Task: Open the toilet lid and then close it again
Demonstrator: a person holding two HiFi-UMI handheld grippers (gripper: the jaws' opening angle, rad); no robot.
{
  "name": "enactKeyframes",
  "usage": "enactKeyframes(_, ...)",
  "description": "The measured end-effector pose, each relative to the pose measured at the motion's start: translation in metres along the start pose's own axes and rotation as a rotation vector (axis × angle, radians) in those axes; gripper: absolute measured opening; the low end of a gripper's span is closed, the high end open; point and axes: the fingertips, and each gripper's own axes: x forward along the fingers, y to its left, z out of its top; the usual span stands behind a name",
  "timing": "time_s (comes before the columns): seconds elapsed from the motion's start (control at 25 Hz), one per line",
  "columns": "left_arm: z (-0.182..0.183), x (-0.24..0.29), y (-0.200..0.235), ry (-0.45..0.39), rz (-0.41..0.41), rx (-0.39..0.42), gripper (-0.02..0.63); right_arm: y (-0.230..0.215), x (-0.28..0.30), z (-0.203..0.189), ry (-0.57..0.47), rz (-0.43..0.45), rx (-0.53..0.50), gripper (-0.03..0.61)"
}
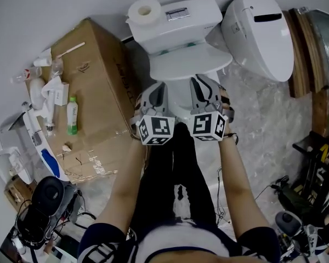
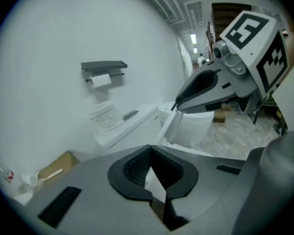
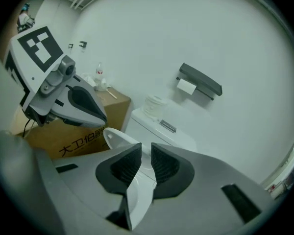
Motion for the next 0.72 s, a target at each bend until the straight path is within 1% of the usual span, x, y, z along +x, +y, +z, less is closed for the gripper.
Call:
enactKeyframes(0.08,0.007,-0.007,0.005,-0.050,-0.017,-0.109,0.008,-0.004,0.002,0.004,-0.007,0.012,0.034,0.057)
enactKeyframes(0.2,0.022,-0.012,0.010,-0.127,-0.088,-0.304,0.008,-0.009,0.007,0.009,-0.014,0.018,0.064,0.057)
enactKeyframes(0.24,0.026,-0.013,0.012,-0.145,-0.100,-0.343,0.008,-0.011,0.009,0.011,-0.016,0.019,0.070,0.057)
enactKeyframes(0.28,0.029,-0.014,0.014,-0.159,-0.104,-0.361,0.008,-0.013,0.011,0.013,-0.020,0.023,0.078,0.057)
enactKeyframes(0.36,0.032,-0.015,0.016,-0.173,-0.099,-0.363,0.008,-0.018,0.015,0.018,-0.024,0.038,0.107,0.057)
enactKeyframes(0.44,0.036,-0.016,0.017,-0.186,-0.105,-0.370,0.008,-0.023,0.020,0.021,-0.029,0.055,0.152,0.057)
enactKeyframes(0.6,0.041,-0.018,0.020,-0.226,-0.133,-0.423,0.008,-0.032,0.028,0.030,-0.037,0.067,0.252,0.051)
enactKeyframes(0.72,0.043,-0.018,0.021,-0.240,-0.131,-0.429,0.008,-0.039,0.035,0.035,-0.045,0.070,0.297,0.046)
